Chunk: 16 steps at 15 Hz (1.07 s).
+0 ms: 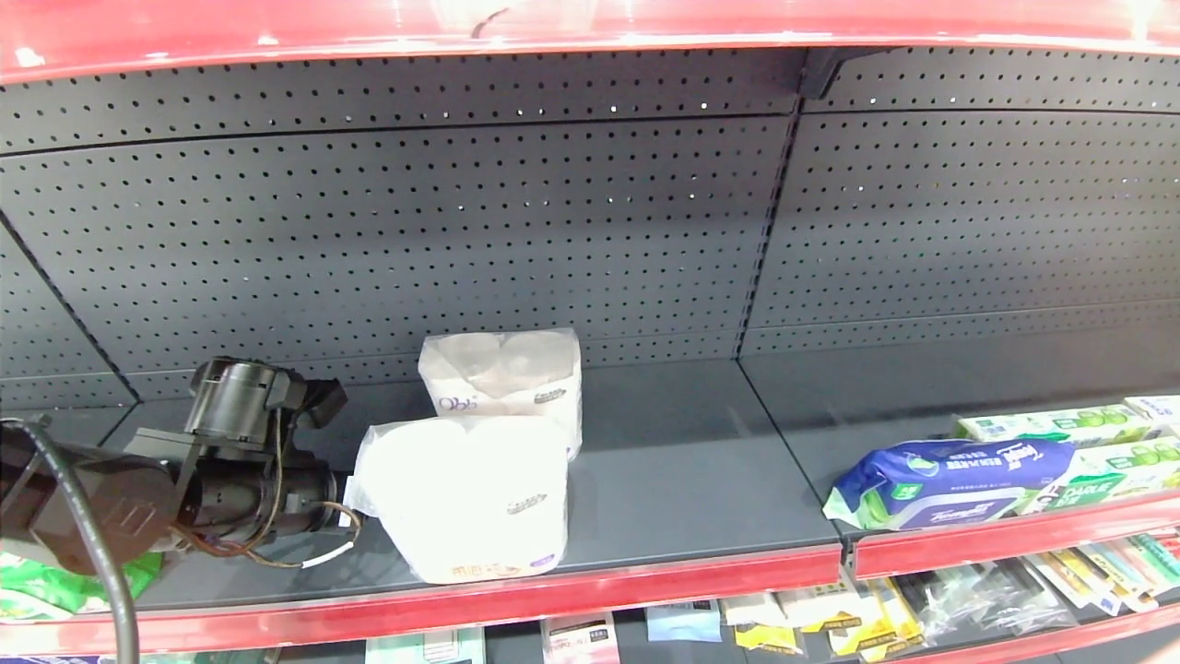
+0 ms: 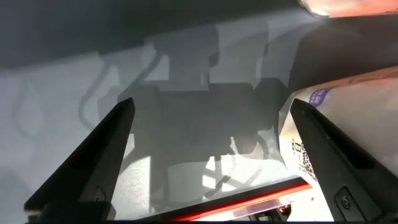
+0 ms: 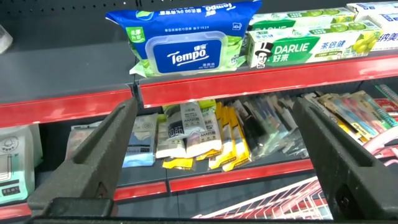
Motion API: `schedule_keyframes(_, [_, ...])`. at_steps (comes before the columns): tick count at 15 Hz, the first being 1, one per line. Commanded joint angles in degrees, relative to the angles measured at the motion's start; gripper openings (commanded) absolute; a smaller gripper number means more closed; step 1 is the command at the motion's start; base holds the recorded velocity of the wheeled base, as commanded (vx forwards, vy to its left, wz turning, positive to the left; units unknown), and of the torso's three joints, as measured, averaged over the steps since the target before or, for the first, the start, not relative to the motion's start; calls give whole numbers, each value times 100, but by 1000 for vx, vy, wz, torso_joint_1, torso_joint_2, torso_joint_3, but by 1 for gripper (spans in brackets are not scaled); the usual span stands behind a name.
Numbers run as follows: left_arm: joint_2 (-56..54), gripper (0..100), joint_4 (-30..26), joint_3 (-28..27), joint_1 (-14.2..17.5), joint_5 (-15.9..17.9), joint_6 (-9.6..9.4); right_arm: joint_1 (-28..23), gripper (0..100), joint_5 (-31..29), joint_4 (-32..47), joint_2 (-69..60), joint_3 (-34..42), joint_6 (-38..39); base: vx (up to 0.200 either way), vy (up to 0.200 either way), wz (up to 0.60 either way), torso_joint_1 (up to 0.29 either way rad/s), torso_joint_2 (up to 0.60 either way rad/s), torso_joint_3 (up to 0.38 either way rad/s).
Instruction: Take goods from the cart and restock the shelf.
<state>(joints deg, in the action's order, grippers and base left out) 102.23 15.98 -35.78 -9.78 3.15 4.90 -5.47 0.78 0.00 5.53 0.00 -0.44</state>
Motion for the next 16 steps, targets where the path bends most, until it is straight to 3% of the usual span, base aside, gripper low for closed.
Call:
schedule_keyframes(1, [7, 100, 1, -26, -42, 2, 2, 2, 100, 1, 0, 9, 0, 0, 0, 0, 0, 0, 0, 0])
schedule_keyframes(9, [-168, 100, -7, 54, -15, -16, -7, 2, 100, 1, 0, 9, 0, 0, 0, 0, 0, 0, 0, 0])
schedule_keyframes(12, [-1285, 100, -34, 115, 468, 11, -68, 2, 100, 1, 0, 9, 0, 0, 0, 0, 0, 0, 0, 0])
schedule_keyframes(16, [-3341, 100, -51, 194, 811, -24, -270, 2, 100, 1, 0, 9, 0, 0, 0, 0, 0, 0, 0, 0])
